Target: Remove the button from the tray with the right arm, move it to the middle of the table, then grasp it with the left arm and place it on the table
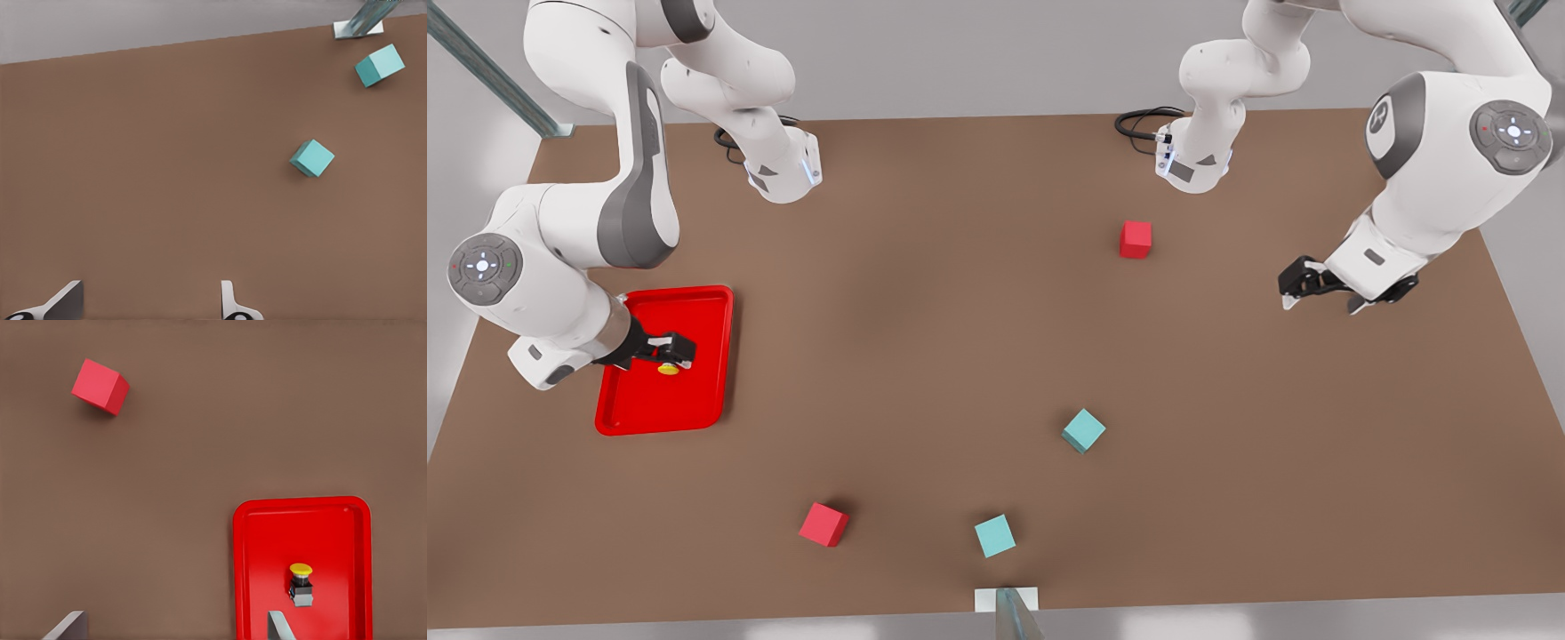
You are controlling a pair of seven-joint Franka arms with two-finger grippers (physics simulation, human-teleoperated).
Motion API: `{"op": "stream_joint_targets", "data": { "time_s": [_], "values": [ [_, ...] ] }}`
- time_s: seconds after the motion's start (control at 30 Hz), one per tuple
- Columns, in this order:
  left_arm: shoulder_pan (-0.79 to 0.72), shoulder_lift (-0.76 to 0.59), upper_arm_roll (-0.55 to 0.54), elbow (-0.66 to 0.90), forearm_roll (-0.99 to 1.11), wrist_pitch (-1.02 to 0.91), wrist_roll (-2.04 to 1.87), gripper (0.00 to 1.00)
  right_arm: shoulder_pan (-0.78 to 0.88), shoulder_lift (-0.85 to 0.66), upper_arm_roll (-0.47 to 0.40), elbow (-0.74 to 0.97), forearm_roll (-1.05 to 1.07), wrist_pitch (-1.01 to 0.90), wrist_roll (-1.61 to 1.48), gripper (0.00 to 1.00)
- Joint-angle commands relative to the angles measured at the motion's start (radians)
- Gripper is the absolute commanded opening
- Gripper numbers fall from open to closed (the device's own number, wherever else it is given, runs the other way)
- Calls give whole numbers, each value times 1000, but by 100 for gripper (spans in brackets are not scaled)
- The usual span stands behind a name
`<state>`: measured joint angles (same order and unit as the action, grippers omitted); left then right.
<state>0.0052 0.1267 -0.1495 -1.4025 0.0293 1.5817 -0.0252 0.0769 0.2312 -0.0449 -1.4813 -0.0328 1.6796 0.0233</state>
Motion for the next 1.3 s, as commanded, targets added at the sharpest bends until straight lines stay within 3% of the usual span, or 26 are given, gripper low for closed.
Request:
{"op": "stream_joint_targets", "data": {
  "time_s": [0.0,0.23,0.3,0.37,0.5,0.73,0.93,1.27],
  "values": [
    [-4,-1,-1,0,1,12,-35,100,1,-1,-1,1,1,5,7,100],
    [-4,13,-1,0,4,24,-35,100,69,28,0,7,-12,-83,0,100],
    [-5,13,-1,0,4,24,-35,100,81,106,0,12,-9,-87,-2,100],
    [-4,14,-1,0,4,24,-35,100,72,154,-1,13,-18,31,-138,100],
    [-4,22,-1,0,3,35,-35,100,-43,303,-1,-16,-12,161,-114,100],
    [-11,57,1,2,4,55,-35,100,-262,309,2,-126,-3,311,-213,100],
    [-8,114,8,2,6,121,-35,100,-312,300,2,-355,16,672,-301,100],
    [-8,125,8,2,6,121,-35,100,-316,307,2,-353,16,721,-418,100]
  ]
}}
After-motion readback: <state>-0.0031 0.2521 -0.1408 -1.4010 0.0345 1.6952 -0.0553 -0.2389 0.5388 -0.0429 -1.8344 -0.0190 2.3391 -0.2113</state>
